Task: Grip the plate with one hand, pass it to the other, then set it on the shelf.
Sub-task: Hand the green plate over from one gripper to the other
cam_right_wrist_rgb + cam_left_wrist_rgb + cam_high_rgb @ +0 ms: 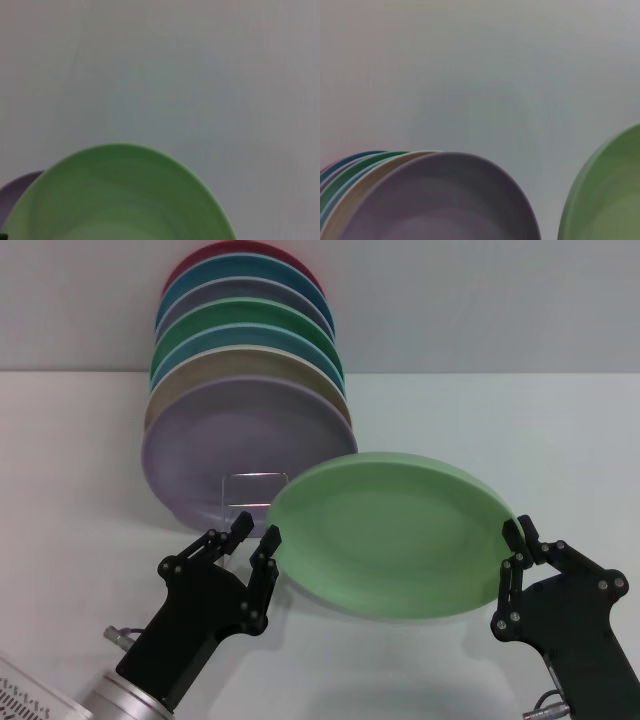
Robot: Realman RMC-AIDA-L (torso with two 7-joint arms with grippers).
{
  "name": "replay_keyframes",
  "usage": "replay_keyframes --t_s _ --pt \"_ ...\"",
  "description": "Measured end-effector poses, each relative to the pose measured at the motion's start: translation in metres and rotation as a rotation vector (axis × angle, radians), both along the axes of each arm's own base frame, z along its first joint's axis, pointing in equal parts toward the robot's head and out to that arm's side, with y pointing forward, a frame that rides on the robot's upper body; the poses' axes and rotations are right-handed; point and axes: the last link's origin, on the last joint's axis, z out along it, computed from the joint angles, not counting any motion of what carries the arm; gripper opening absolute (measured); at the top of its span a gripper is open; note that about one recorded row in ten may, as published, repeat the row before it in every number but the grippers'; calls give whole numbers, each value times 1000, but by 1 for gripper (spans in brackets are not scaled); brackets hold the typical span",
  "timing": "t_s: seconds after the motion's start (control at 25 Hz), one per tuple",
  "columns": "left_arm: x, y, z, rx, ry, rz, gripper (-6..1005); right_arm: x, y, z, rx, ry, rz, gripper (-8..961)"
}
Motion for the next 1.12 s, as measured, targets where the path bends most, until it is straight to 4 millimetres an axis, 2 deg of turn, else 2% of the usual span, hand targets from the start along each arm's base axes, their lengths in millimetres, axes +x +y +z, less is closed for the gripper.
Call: replay_keyframes --t_s 1.12 --pt "3 6 -2 -13 8 -2 272 -6 0 -4 -20 -1 14 21"
